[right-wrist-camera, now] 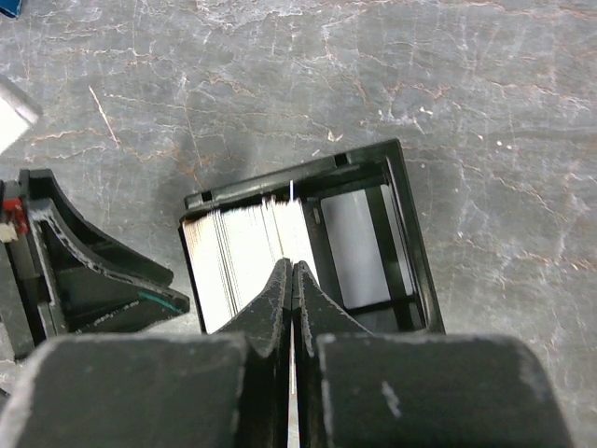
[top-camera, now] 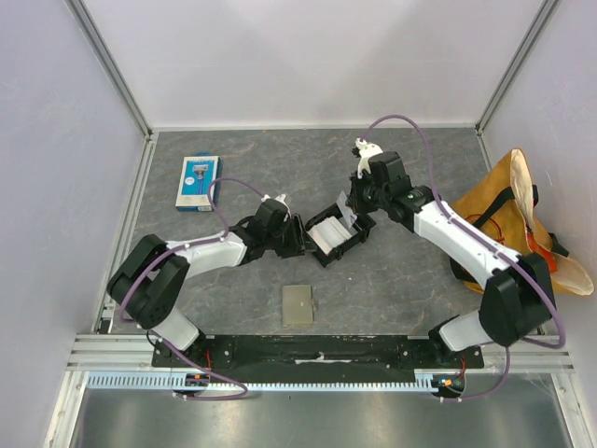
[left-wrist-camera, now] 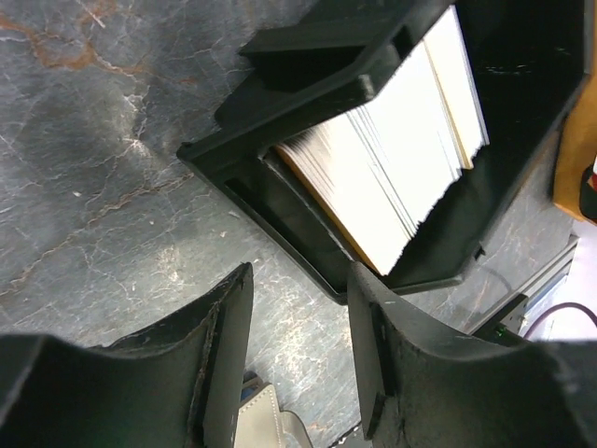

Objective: Put the credit cards into the card holder
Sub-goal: Pick up the credit card from the storage box, then open the card holder at the center of the board.

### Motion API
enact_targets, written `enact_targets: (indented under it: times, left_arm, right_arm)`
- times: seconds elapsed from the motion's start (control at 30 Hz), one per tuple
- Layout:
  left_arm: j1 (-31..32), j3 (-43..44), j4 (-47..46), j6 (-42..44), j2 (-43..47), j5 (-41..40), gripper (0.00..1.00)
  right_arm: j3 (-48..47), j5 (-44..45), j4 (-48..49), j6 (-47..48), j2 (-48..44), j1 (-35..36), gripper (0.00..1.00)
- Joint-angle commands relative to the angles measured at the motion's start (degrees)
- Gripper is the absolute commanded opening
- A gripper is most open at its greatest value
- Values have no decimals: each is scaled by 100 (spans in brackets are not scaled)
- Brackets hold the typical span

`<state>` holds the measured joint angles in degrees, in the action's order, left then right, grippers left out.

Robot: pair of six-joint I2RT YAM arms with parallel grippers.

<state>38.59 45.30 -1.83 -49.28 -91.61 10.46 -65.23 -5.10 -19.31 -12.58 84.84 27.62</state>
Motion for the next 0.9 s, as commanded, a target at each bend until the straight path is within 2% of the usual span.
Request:
enact_targets:
  times: [0.0, 0.1, 0.27, 0.4, 0.5, 0.63, 0.77, 0.87]
  left_arm:
    - [-18, -91, 120, 278, 451, -202, 53]
    - [-18, -266, 147, 278, 731, -307, 55]
    - [-18, -592, 647, 287, 1443, -571, 57]
    - [-18, -838, 973, 305, 2137, -782, 57]
    - [-18, -1031, 1184, 261, 2586, -905, 58]
    - [-18, -1234, 1351, 191, 3052, -975, 59]
    - [-18, -1348, 1474, 164, 3202, -984, 59]
    - [-9, -1436, 1474, 120, 3246, -967, 59]
  right_arm:
    - [230, 475, -414, -42, -783, 95, 0]
    - [642, 738, -713, -297, -1564, 340, 0]
    - [1362, 1555, -1557, -937, -2470, 1130, 0]
    - [2188, 1968, -1593, -1719, -3095, 1597, 0]
    - [2550, 2223, -1427, -2247, -3184, 1974, 0]
    - [2840, 2908, -1137, -2731, -2842, 2624, 0]
    - [3025, 3585, -1040, -3127, -2473, 3179, 0]
    - [3183, 3657, -847, -3242, -2297, 3320, 0]
